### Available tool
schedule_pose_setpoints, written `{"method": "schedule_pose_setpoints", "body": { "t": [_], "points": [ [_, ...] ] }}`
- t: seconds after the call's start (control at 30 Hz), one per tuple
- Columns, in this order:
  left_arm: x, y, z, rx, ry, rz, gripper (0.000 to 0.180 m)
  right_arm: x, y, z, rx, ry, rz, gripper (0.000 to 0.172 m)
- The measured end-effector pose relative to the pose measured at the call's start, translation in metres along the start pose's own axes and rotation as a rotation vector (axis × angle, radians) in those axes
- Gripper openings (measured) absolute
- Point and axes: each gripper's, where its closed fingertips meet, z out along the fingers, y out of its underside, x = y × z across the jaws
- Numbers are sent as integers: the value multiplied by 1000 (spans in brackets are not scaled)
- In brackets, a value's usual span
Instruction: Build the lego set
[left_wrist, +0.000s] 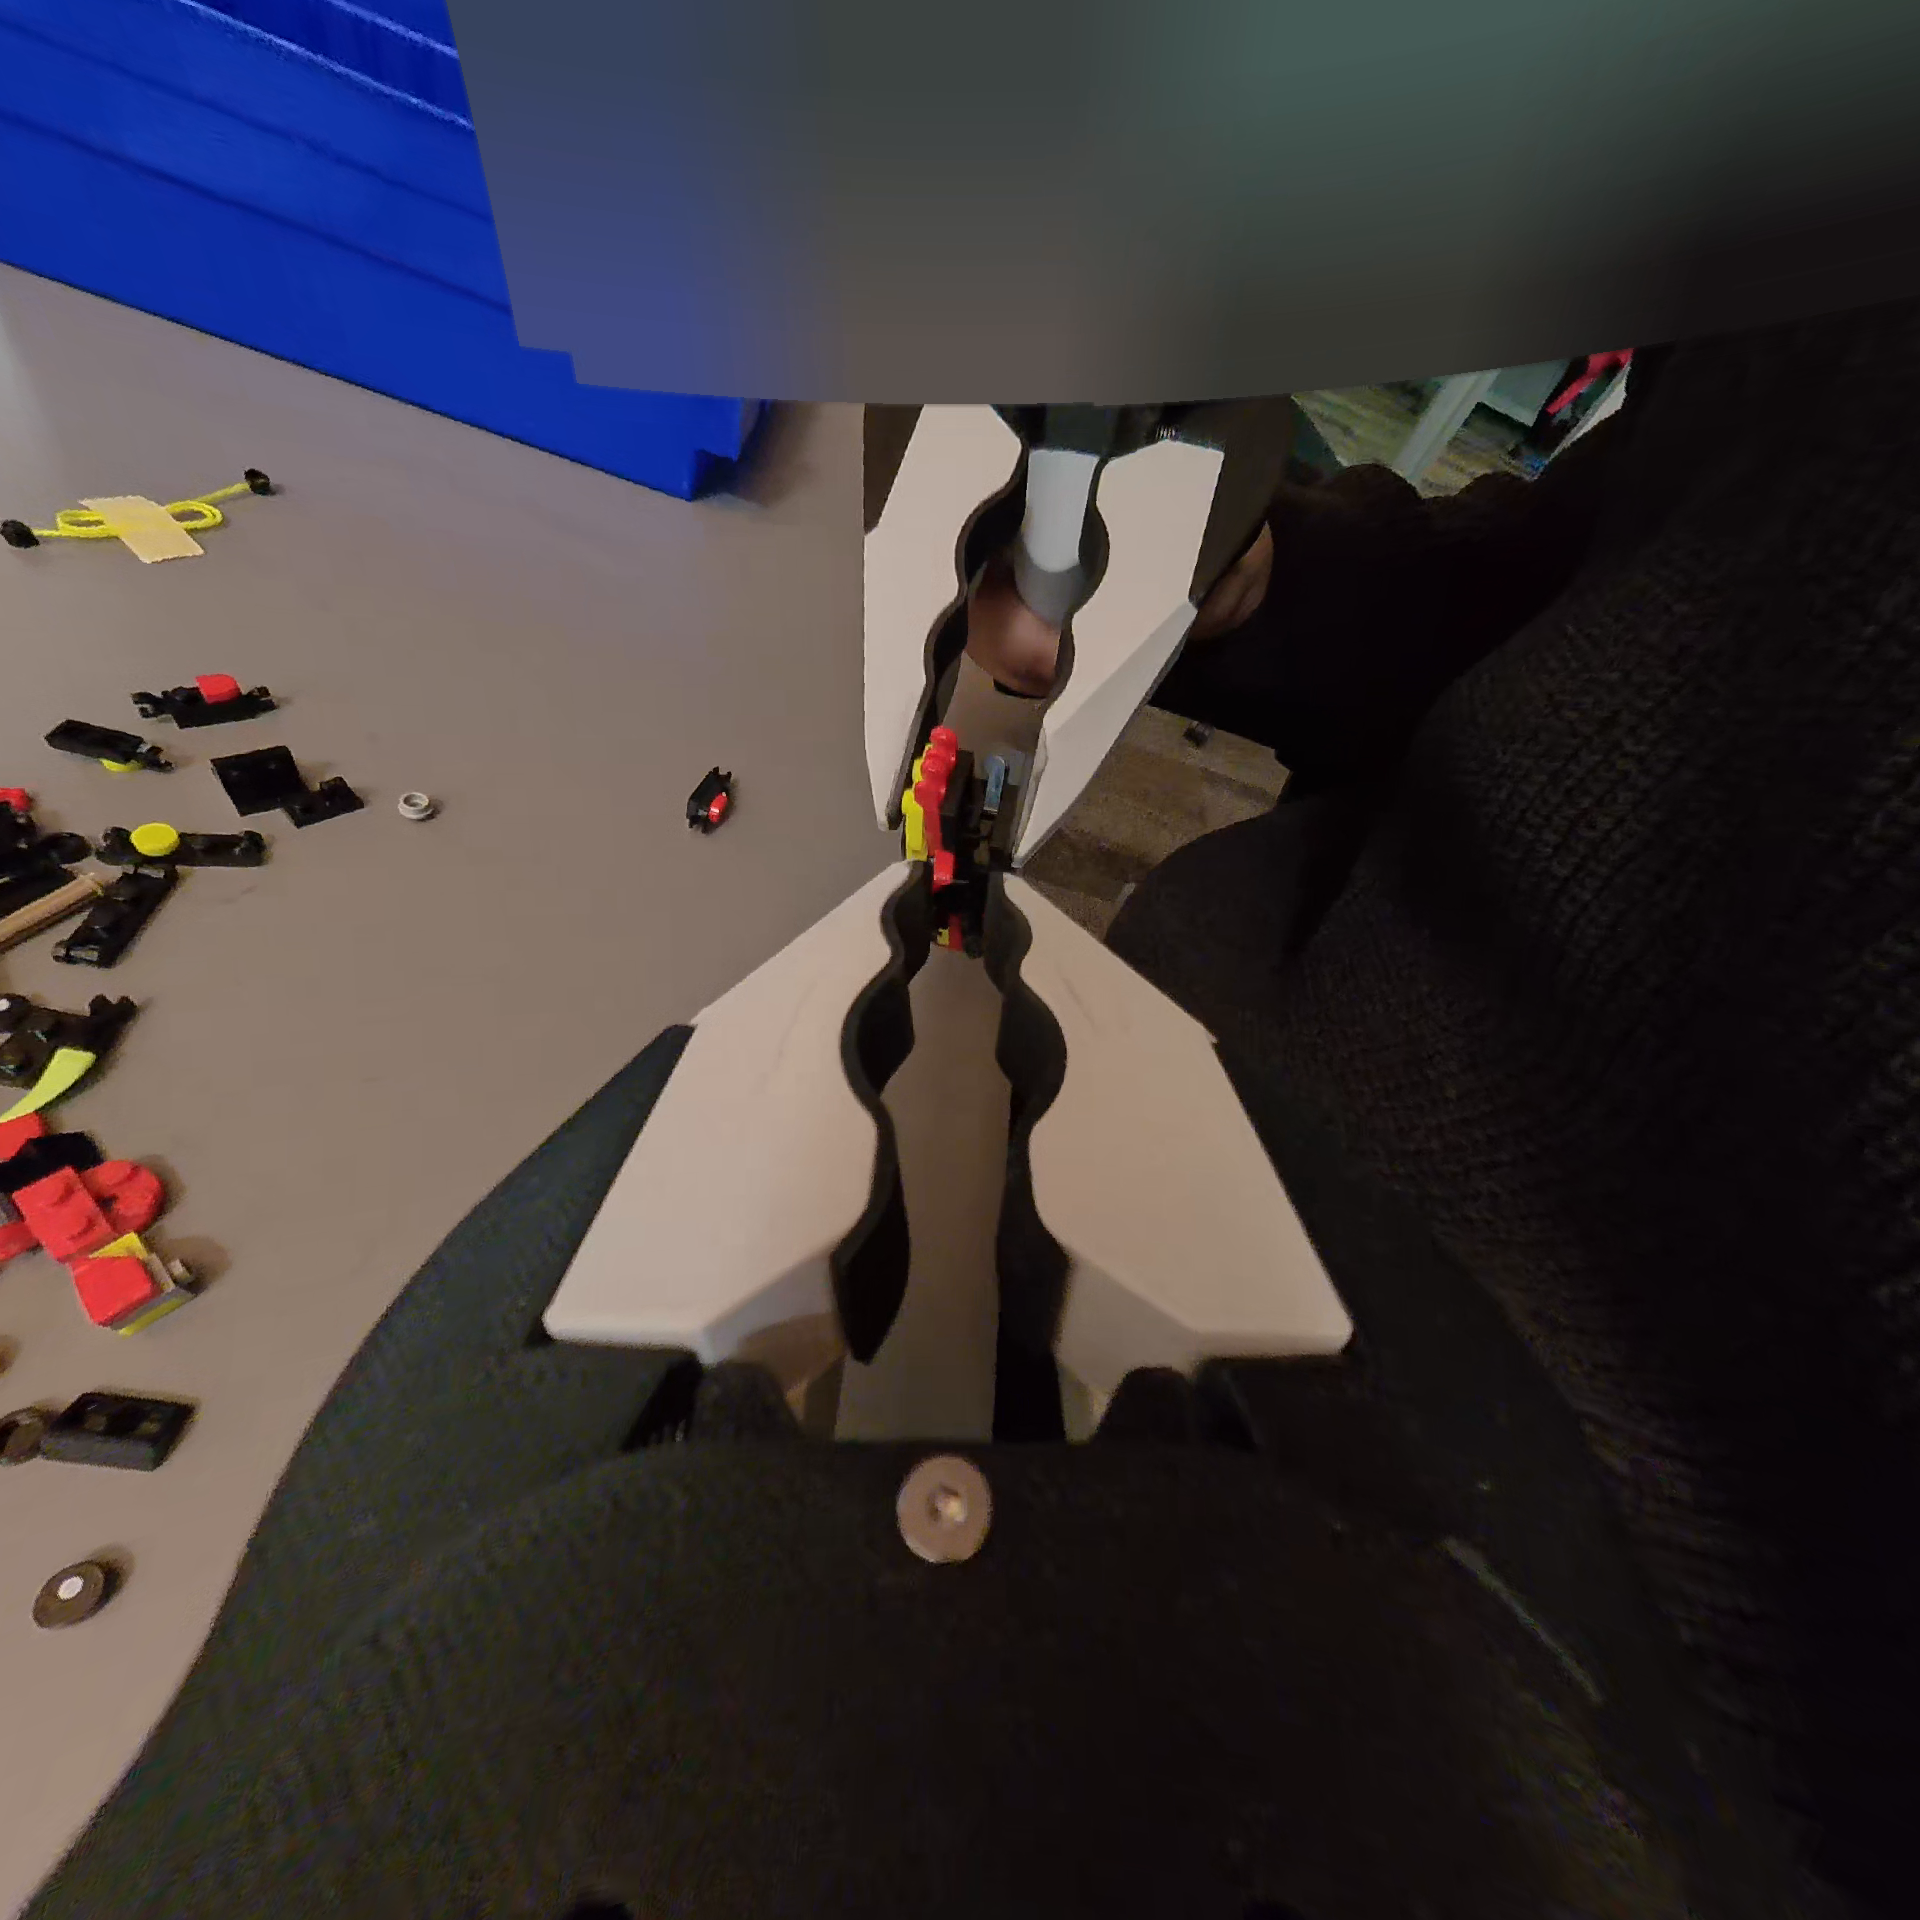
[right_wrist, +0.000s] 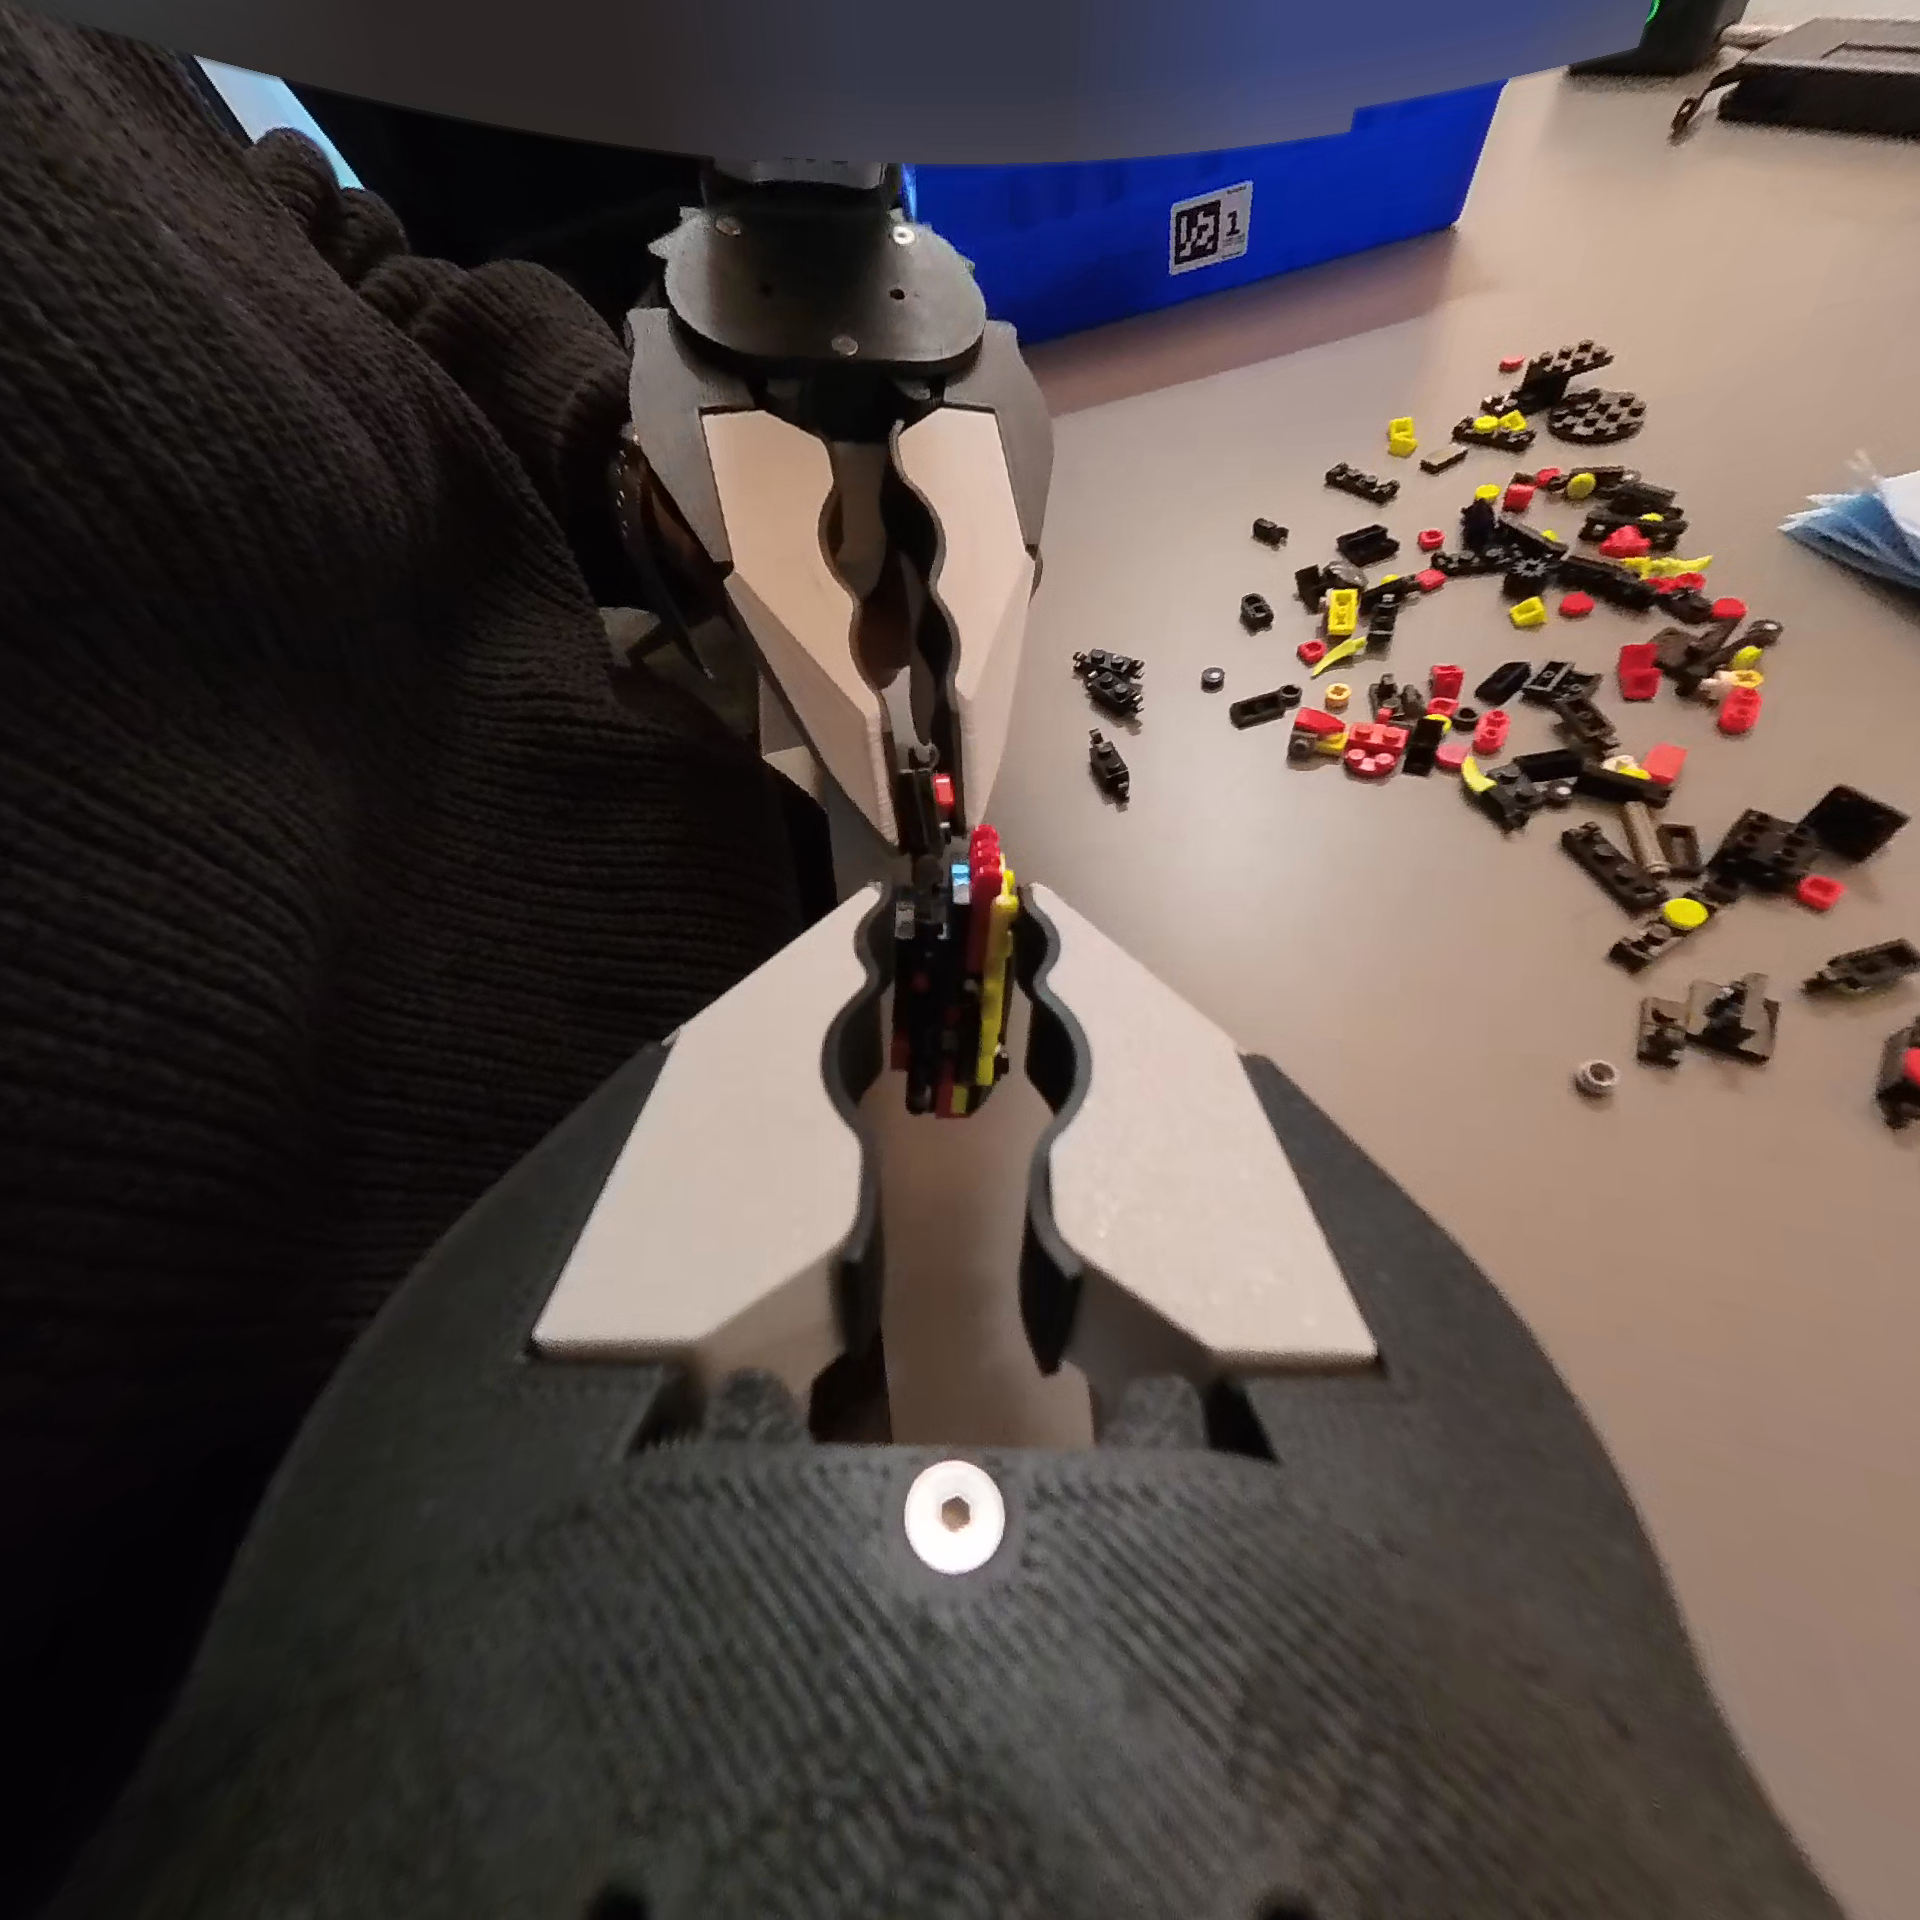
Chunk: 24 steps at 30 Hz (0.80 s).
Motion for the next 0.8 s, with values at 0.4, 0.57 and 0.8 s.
{"method": "schedule_pose_setpoints", "body": {
  "t": [0.4,0.57,0.8],
  "points": [
    [1,0,0,34,19,-19,7,0,2,2,-6,-9,18,21],
    [2,1,1,31,27,-24,7,-1,4,3,-15,-15,19,21],
    [0,1,2,40,41,-56,7,2,4,3,-6,-24,41,20]
  ]
}}
